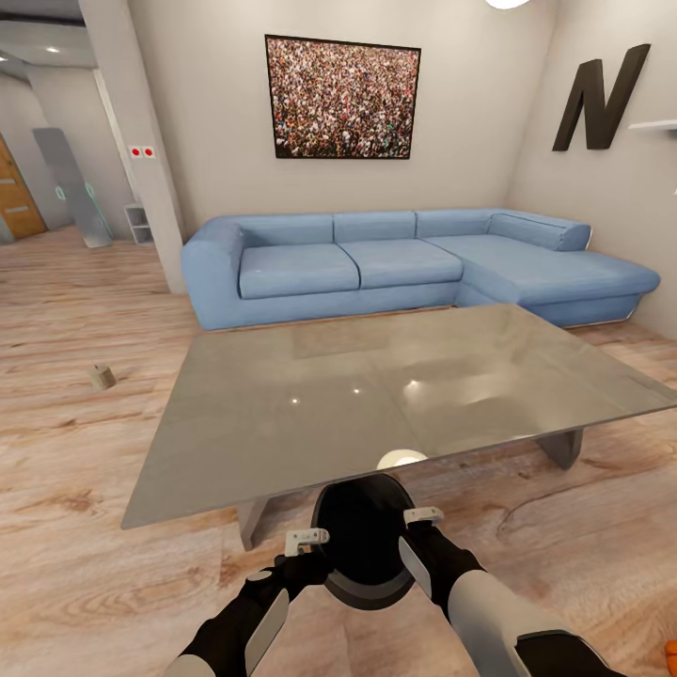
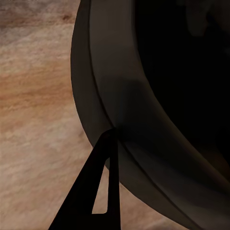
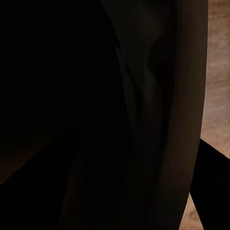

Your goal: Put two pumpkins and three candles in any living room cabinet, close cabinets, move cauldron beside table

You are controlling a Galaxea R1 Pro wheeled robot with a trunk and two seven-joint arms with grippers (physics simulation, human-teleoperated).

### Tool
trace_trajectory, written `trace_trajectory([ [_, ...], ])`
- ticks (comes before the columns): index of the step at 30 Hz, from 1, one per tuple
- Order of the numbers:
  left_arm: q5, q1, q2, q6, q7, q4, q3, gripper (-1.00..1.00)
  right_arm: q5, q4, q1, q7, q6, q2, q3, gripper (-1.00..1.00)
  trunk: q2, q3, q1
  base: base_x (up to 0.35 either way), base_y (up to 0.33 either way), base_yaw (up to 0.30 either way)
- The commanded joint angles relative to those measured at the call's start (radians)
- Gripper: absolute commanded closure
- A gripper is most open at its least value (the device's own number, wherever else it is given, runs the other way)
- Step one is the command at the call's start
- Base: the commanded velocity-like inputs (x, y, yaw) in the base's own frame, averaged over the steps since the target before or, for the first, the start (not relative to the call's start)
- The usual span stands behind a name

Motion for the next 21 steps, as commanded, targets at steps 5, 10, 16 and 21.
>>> trace_trajectory([
  [5,0.085,0.000,0.000,0.004,0.004,0.001,0.033,1.00,-0.017,-0.005,-0.001,0.026,-0.060,0.001,-0.014,1.00,-0.001,-0.001,0.000,0.023,0.000,0.000],
  [10,0.085,0.000,0.000,0.004,0.003,0.001,0.033,1.00,-0.017,-0.005,-0.001,0.026,-0.060,0.001,-0.014,1.00,-0.001,-0.001,0.000,0.142,0.000,0.000],
  [16,0.085,0.000,0.000,0.004,0.004,0.001,0.032,1.00,-0.017,-0.005,-0.001,0.026,-0.060,0.001,-0.014,1.00,-0.001,-0.001,0.000,0.021,0.000,0.000],
  [21,0.085,0.000,0.000,0.004,0.003,0.001,0.032,1.00,-0.016,-0.005,-0.001,0.026,-0.060,0.001,-0.014,1.00,-0.001,-0.001,0.000,0.001,0.000,0.000],
])
